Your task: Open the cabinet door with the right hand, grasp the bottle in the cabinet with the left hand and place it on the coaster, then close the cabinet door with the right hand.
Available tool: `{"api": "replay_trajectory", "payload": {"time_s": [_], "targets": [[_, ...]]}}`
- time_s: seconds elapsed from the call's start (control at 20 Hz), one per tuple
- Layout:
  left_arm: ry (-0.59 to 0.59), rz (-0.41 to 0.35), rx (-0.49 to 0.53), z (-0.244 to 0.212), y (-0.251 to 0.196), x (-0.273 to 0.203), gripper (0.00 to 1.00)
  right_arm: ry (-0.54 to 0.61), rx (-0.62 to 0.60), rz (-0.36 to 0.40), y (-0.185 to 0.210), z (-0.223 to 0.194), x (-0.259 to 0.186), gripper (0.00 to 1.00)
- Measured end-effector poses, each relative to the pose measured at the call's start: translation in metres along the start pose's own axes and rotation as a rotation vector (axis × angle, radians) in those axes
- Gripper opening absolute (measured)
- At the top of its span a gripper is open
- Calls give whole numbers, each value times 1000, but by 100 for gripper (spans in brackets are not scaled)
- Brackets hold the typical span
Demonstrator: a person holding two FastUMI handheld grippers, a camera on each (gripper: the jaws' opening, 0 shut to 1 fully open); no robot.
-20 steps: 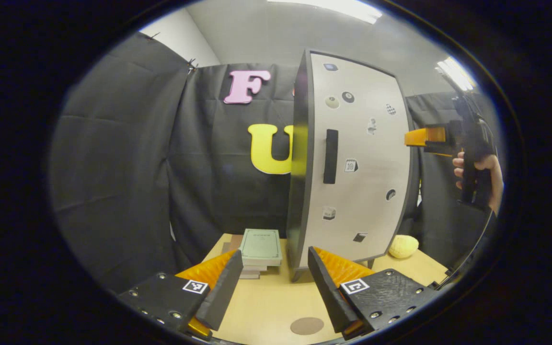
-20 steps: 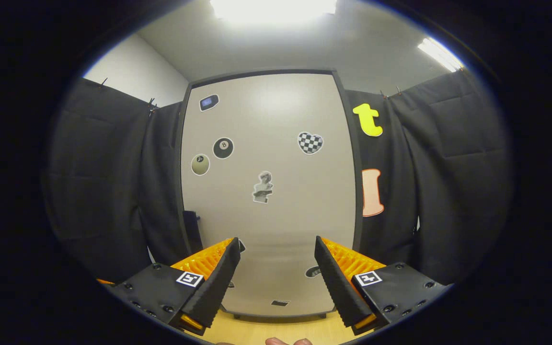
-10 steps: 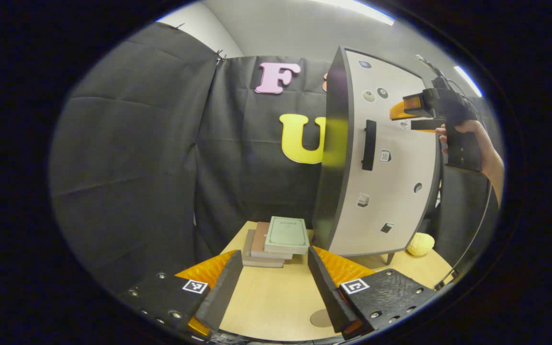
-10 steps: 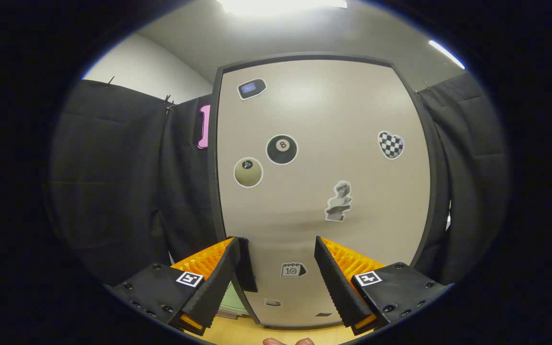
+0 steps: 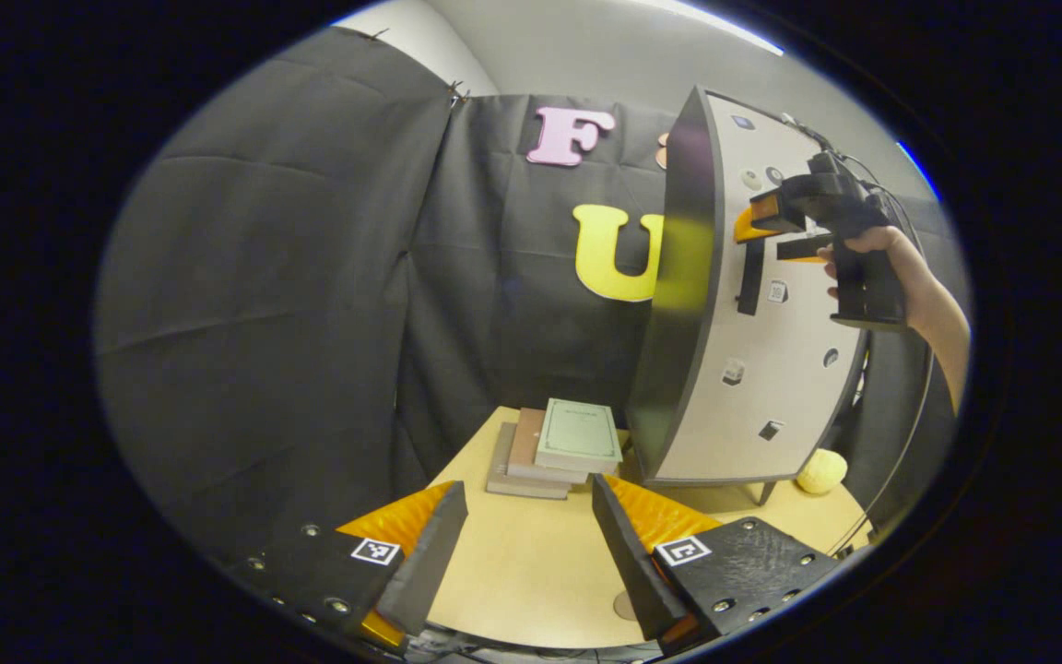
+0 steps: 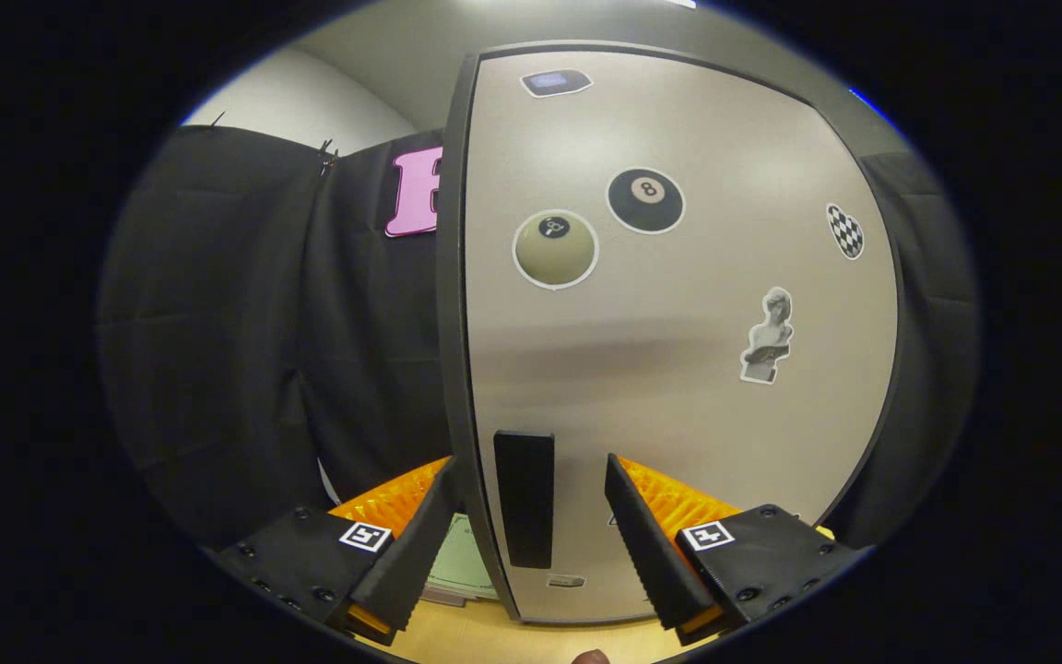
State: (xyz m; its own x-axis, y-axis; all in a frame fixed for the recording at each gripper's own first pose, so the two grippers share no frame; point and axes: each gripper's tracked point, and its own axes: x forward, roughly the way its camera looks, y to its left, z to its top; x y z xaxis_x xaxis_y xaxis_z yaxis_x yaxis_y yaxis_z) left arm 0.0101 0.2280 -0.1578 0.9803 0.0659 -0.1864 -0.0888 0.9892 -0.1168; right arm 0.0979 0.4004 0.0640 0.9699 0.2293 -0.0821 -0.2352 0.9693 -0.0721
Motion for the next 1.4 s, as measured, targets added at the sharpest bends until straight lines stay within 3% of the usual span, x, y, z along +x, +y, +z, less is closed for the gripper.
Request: {"api": "replay_trajectory", "payload": {"time_s": [0.05, 0.15, 0.2, 0.25, 0.3, 0.4, 0.55, 0.6, 0.65, 0.7, 0.85, 0.9, 1.05, 1.1, 1.4], "targets": [[5, 5, -6, -2, 4, 0, 85, 10, -4, -10, 0, -3, 4, 90], [9, 17, -14, -3, 5, 0, 85, 22, -1, -21, 1, -7, 10, 71], [12, 20, -17, -7, 8, 0, 84, 30, 8, -25, 1, -9, 13, 74], [13, 23, -18, -8, 9, -1, 84, 40, 22, -38, -2, -11, 14, 70], [13, 26, -18, -10, 13, -3, 84, 51, 39, -41, -2, -13, 19, 56], [15, 26, -17, -12, 15, -7, 83, 74, 71, -34, 0, -18, 23, 43], [18, 23, -7, -15, 13, -6, 83, 87, 105, -35, 1, -20, 20, 47], [20, 20, -3, -16, 11, -7, 83, 83, 108, -35, 1, -19, 26, 39], [19, 18, 1, -15, 9, -7, 83, 80, 92, -33, 1, -19, 24, 39], [18, 15, 3, -14, 7, -9, 85, 78, 76, -35, 0, -19, 23, 32], [14, -3, 2, -12, -2, -11, 85, 64, 72, -25, 1, -20, 25, 30], [15, -9, 6, -14, -6, -13, 83, 62, 74, -12, 2, -19, 22, 22], [22, -31, 15, -15, -17, -15, 85, 67, 53, 20, 3, -21, 22, 15], [27, -41, 19, -17, -23, -16, 83, 75, 37, 32, 3, -20, 22, 7], [8, -55, 38, -6, -41, -18, 83, 74, 32, 106, 3, -23, 5, 11]]}}
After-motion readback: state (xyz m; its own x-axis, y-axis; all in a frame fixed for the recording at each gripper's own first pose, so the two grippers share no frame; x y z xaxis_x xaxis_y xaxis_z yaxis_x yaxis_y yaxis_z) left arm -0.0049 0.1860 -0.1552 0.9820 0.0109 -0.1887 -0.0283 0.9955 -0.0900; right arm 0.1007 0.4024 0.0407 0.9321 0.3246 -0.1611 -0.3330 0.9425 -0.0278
